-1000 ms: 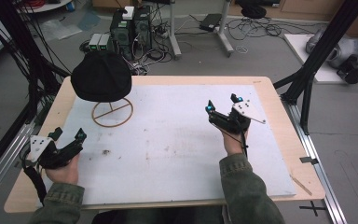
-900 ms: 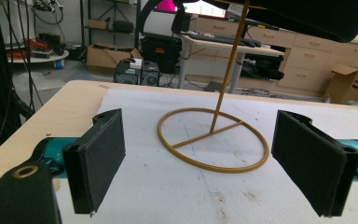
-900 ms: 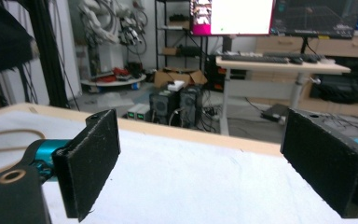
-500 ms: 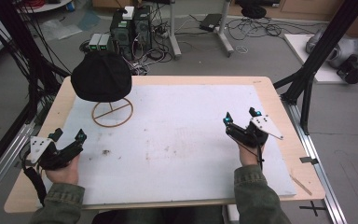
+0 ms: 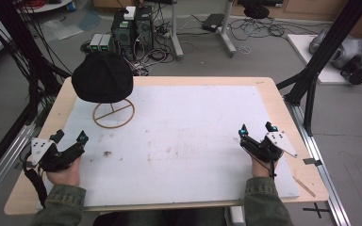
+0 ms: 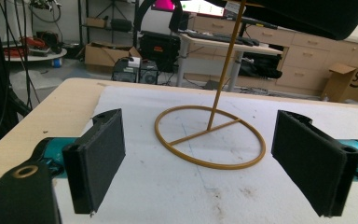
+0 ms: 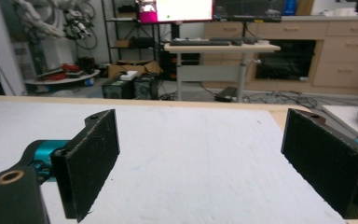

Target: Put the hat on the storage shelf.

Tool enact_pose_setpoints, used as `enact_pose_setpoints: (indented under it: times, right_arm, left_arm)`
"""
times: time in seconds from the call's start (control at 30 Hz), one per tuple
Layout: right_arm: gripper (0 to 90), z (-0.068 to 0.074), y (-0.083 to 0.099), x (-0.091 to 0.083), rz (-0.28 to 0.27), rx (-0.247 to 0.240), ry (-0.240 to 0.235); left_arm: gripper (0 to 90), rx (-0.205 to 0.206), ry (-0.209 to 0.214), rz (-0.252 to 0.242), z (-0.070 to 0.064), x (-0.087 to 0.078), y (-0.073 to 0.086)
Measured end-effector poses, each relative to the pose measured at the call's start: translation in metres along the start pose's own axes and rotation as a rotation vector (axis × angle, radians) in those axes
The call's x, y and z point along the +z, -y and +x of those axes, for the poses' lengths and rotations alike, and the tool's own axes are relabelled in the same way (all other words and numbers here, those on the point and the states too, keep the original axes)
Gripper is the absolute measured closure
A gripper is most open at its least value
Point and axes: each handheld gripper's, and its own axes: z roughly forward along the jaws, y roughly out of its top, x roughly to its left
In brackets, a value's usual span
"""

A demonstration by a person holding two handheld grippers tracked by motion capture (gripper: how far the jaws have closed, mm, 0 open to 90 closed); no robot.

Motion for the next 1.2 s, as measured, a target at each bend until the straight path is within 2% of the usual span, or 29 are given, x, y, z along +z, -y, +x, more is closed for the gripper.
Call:
enact_pose_setpoints:
  times: [0.13, 0.17, 0.27, 0.37, 0.5, 0.93, 1.2]
  right_arm:
    - [10.5, -0.0049, 0.0058, -0.0027, 0.002, 0.007, 0.006]
    - [10.5, -0.0054, 0.0041, -0.0040, -0.011, 0.022, 0.012]
    - [10.5, -0.0064, 0.0040, -0.0043, -0.022, 0.021, 0.012]
    - [10.5, -0.0060, 0.0060, -0.0037, -0.009, 0.016, 0.010]
    - [10.5, -0.0034, 0.0069, -0.0042, -0.010, -0.014, 0.024]
    - [10.5, -0.0065, 0.0071, -0.0066, -0.015, 0.007, 0.038]
    - [10.5, -0.0064, 0.0076, -0.0059, -0.006, -0.001, 0.036]
  left_arm:
    - [17.6, -0.002, 0.001, -0.003, -0.0007, 0.0004, -0.0001]
    - [17.6, -0.001, 0.003, 0.000, -0.0010, 0.0007, 0.0000]
    - [17.6, 0.000, 0.003, 0.001, -0.0010, 0.0008, -0.0001]
    - [17.6, 0.000, 0.005, 0.005, -0.0009, 0.0008, 0.0001]
    - [17.6, -0.001, 0.006, 0.007, -0.0011, 0.0011, 0.0005]
    - [17.6, -0.002, 0.018, 0.017, -0.0028, 0.0026, 0.0013]
    - [17.6, -0.009, 0.018, 0.022, -0.0023, 0.0029, 0.0013]
